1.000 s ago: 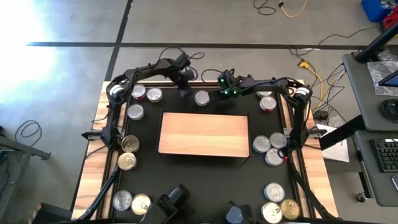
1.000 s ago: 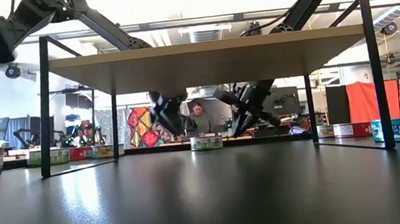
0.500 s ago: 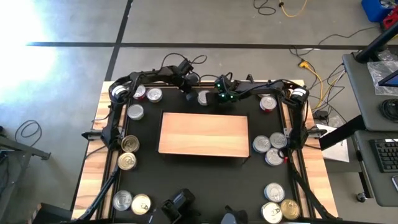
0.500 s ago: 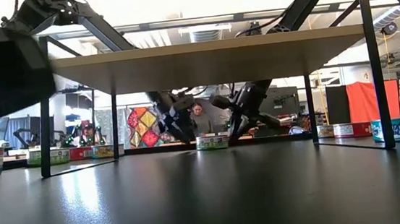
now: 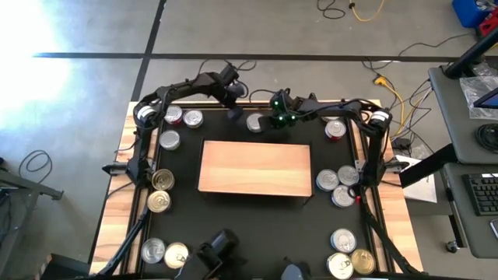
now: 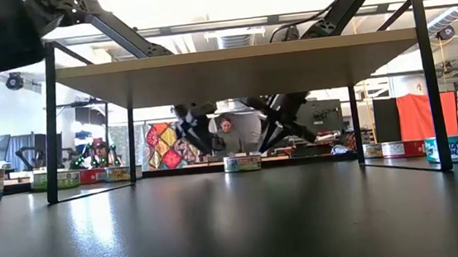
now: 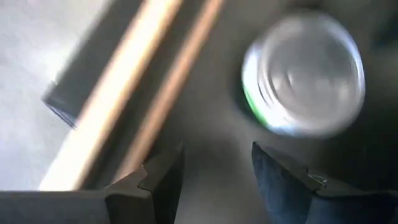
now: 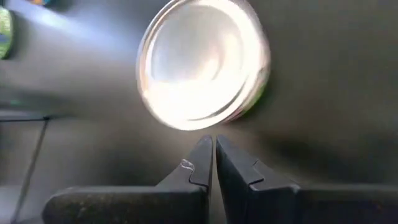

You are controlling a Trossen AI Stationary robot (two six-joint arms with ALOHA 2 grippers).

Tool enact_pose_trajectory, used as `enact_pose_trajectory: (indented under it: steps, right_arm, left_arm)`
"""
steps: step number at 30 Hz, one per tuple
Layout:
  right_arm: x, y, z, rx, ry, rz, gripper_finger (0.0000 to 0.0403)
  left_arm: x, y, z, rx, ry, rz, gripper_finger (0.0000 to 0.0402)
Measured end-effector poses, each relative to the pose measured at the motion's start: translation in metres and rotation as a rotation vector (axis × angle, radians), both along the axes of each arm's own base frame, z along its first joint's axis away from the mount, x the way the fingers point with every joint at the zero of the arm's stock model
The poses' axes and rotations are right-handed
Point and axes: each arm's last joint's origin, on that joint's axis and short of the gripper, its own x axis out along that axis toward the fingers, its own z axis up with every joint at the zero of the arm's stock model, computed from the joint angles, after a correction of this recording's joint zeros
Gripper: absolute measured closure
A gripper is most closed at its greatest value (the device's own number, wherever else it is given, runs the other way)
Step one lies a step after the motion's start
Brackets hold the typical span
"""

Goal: Stack canned seafood by type on shelf
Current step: Put the green white tuna can on the shelf

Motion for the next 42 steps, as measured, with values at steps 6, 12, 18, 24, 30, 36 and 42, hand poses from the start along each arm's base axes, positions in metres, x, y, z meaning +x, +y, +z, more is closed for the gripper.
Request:
enact_pose_trajectory:
  steps: [6,12,18,24,30,36,42]
  right_arm:
    - [-0.007,-0.007,-0.001,-0.089,0.036,0.151,0.0387]
    - [-0.017,-0.008,-0.003,-0.140,0.140,0.313,0.0302]
    - [-0.013,-0.011,0.005,-0.273,0.165,0.515,0.0165]
    - [-0.008,-0.016,-0.001,-0.395,0.183,0.674,0.0063]
    - [-0.002,-0.027,-0.024,-0.503,0.187,0.780,0.0032]
    - [0.014,-0.038,-0.034,-0.633,0.123,0.827,0.0031]
    - [0.027,-0.047,-0.041,-0.607,0.052,0.862,0.0031]
  left_arm:
    - [-0.007,-0.006,-0.006,-0.024,0.070,-0.089,0.0228]
    - [-0.007,-0.006,-0.006,-0.035,0.048,-0.108,0.0228]
    - [-0.004,-0.008,-0.001,-0.063,-0.020,-0.130,0.0233]
    - [-0.010,-0.017,0.013,-0.061,-0.049,-0.121,0.0252]
    - [-0.032,-0.038,0.006,-0.085,-0.016,-0.080,0.0264]
    - [-0.054,-0.058,-0.003,-0.023,-0.035,-0.051,0.0275]
    - [-0.055,-0.059,-0.014,0.044,-0.127,-0.007,0.0277]
